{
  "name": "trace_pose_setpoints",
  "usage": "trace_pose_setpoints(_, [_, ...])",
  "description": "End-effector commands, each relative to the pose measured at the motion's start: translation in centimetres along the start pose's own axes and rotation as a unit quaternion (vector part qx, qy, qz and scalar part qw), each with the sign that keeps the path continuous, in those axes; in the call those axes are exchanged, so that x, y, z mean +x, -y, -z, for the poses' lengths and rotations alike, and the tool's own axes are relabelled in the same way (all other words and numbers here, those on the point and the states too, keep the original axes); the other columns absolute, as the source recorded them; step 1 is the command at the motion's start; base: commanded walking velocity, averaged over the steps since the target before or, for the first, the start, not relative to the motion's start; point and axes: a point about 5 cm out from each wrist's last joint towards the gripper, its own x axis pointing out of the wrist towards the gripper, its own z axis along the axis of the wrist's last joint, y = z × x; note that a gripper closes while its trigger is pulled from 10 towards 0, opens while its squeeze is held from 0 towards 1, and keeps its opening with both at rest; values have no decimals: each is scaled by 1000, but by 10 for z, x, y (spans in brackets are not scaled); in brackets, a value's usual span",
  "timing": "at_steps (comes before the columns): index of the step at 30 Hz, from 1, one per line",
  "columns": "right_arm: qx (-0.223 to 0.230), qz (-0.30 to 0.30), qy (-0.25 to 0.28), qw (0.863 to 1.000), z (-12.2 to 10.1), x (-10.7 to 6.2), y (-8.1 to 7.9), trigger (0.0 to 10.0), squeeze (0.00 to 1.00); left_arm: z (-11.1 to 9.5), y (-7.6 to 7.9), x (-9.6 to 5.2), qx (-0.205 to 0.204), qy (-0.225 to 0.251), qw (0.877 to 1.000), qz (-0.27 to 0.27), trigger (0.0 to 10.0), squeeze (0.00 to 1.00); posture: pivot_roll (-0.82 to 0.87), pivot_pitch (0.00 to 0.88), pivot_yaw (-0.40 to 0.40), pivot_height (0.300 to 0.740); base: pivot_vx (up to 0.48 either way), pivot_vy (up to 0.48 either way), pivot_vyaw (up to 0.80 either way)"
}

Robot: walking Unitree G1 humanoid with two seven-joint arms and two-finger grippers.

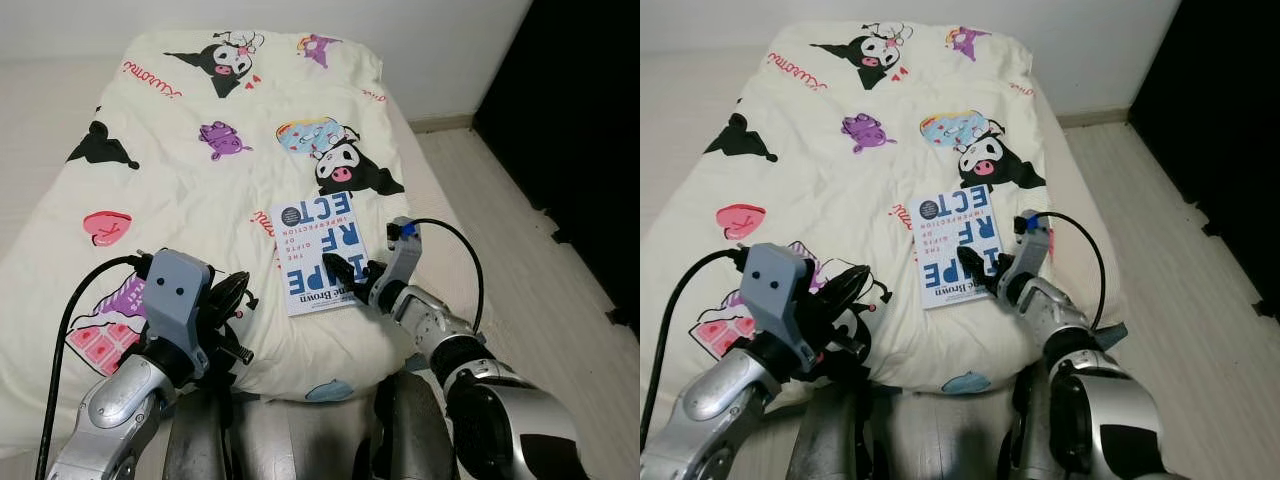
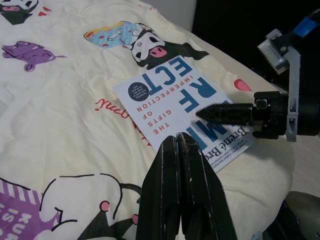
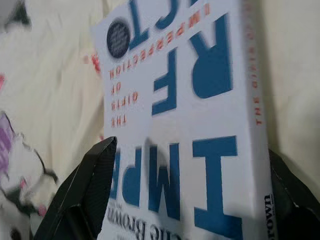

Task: Clean up the room

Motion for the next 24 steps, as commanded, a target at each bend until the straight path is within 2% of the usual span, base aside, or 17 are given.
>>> trace_pose_setpoints(1, [-9, -13, -32, 999, 8, 3, -6, 10000, 0, 7, 0, -2, 5, -21, 1000, 4, 10000, 0, 219, 329, -62, 556, 0, 0, 0])
trace_pose_setpoints(4, [-15, -10, -37, 999, 8, 3, -5, 10000, 0, 7, 0, -2, 5, -22, 1000, 5, 10000, 0, 219, 329, -62, 556, 0, 0, 0])
trace_pose_setpoints(7, [-56, 27, -89, 994, 9, -4, 7, 10000, 0, 8, 1, -3, 4, -25, 1000, 9, 10000, 0, 214, 326, -61, 556, 0, 0, 0])
trace_pose_setpoints(13, [-37, 14, -84, 996, 4, -9, 11, 10000, 0, 8, 2, -3, 4, -26, 1000, 10, 10000, 0, 213, 326, -61, 556, 0, 0, 0])
trace_pose_setpoints(14, [-28, 10, -77, 997, 1, -10, 12, 3490, 0, 9, 2, -3, 5, -26, 1000, 11, 10000, 0, 213, 326, -61, 556, 0, 0, 0])
trace_pose_setpoints(15, [-18, 6, -66, 998, -1, -11, 13, 1569, 0, 9, 2, -3, 6, -26, 1000, 11, 10000, 0, 214, 325, -60, 556, 0, 0, 0])
trace_pose_setpoints(17, [-18, 6, -66, 998, -1, -11, 13, 1569, 0, 9, 2, -3, 6, -26, 1000, 11, 10000, 0, 214, 325, -60, 556, 0, 0, 0])
trace_pose_setpoints(18, [-10, 1, -56, 998, -4, -12, 13, 0, 0, 9, 2, -3, 7, -26, 1000, 12, 10000, 0, 215, 324, -58, 556, 0, 0, 0])
trace_pose_setpoints(24, [3, -16, -30, 999, -13, -13, 11, 0, 0, 9, 0, -2, 10, -26, 1000, 10, 10000, 0, 215, 321, -54, 556, 0, 0, 0])
